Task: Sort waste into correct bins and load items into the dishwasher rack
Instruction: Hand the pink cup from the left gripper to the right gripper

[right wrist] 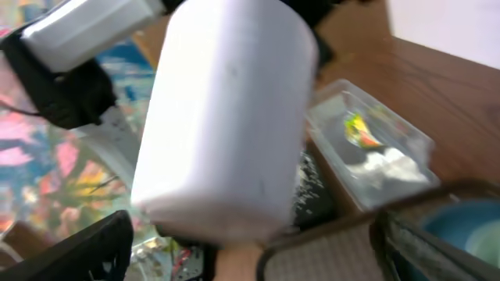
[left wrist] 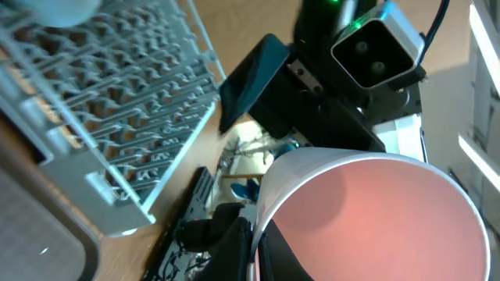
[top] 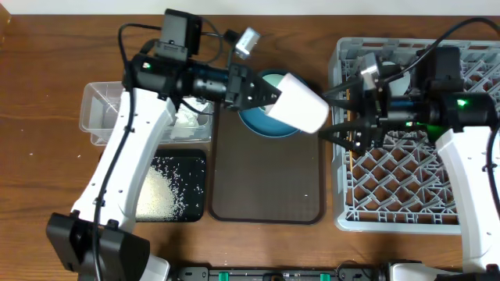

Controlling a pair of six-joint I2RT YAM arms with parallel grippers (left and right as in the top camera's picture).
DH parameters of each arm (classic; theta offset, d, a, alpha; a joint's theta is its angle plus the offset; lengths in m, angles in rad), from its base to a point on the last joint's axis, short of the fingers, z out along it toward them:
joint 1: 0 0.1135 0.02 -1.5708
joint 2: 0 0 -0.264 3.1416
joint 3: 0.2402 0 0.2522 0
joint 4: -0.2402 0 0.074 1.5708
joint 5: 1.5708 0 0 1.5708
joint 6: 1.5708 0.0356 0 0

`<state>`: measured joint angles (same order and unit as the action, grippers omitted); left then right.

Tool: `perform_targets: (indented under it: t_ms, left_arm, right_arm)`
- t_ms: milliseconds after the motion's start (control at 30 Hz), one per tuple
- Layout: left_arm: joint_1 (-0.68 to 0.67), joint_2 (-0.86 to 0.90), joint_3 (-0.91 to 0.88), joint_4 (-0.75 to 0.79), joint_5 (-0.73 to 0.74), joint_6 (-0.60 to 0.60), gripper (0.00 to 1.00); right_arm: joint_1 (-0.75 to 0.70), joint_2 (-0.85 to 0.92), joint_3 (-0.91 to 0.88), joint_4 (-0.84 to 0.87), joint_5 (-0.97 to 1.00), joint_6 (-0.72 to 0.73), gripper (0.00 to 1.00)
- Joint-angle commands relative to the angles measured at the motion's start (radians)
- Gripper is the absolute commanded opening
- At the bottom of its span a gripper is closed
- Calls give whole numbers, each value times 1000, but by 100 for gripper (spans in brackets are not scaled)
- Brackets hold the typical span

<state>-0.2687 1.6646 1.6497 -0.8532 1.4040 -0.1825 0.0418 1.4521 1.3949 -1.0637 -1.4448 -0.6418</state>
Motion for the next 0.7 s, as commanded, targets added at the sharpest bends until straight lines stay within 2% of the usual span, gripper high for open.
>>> perform_targets:
  t_ms: [0,67,200,400,533,600,667]
  left_arm:
    - [-25,2,3,33,47,18,6]
    - [-26,2,3,48,47,18,7]
    - [-26,2,3,48,47,18,7]
    - [-26,2,3,52,43,18,7]
    - [-26,2,3,54,43,41,7]
    - [-26,2,3,54,43,53,6]
    - [-26,2,3,54,43,53,7]
  right_arm:
    - [40,-6,3,1,-79,-55,91]
    - [57,-6,3,1,-86,-55,89]
    - [84,-6,3,28,-114,-55,78]
    - [91,-6,3,62,-114,-55,78]
    - [90,-6,3,68,-114,-55,66]
    - [90,-6,3,78,-114,-53,57]
    - [90,-6,3,85,-114,-50,56]
